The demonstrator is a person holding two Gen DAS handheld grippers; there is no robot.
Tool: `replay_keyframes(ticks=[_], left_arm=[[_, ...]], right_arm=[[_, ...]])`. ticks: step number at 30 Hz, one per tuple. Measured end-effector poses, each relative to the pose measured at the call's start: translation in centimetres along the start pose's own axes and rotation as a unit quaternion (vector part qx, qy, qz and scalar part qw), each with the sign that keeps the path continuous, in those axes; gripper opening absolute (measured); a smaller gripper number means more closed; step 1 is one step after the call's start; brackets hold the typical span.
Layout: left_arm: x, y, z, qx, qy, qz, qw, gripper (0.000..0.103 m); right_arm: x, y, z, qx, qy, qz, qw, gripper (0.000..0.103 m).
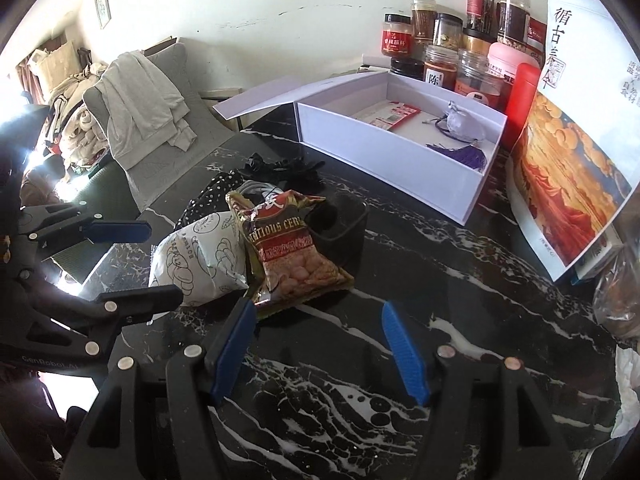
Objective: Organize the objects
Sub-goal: 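Move left gripper onto the white printed snack packet while right gripper approaches the red snack bag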
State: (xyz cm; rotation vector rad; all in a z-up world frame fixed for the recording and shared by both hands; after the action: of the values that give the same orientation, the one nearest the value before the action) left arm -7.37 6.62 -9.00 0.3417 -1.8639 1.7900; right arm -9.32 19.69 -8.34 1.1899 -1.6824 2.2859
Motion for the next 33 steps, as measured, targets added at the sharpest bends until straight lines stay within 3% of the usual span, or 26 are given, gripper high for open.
replay_keyframes(ticks=[14, 19, 24, 28, 33], left_arm=[[0.8, 4.2, 1.9, -0.036, -0.016, 0.026, 0.9989, 0.071], [0.8, 5.0, 1.5, -0.049, -0.013, 0.027, 0.9984, 0.071], [0.5, 4.7, 1.3, -0.043, -0.007, 0.017, 0.9989, 0.066], [0.1, 4.3, 1.6, -0.051, -0.029, 0.019, 0.9981, 0.059], [-0.6, 3.6, 0.7, -0.043, -0.021, 0.021, 0.9986, 0.058]], right_arm=[[1.9, 3.6, -0.2, 0.068, 0.017, 0.021, 0.997, 0.066], [1.9, 3.9, -0.2, 0.083, 0.018, 0.023, 0.996, 0.056], [1.4, 3.7, 0.1, 0.083, 0.010, 0.027, 0.996, 0.037], [0.9, 3.3, 0.5, 0.083, 0.006, 0.028, 0.996, 0.034], [0.1, 2.6, 1.0, 0.083, -0.001, 0.026, 0.996, 0.034]])
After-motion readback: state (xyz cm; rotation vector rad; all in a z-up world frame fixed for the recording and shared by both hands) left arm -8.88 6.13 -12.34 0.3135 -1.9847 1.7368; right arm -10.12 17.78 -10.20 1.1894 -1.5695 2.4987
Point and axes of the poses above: each gripper's, at about its wrist camera, not at the fingertips, and y roughly the way its jaws point, z to its left, x to its top, the point moved 5 cm from there along y, roughly the way its jaws point, and after that the axes turned 3 degrees about x, right-handed, at the moved point
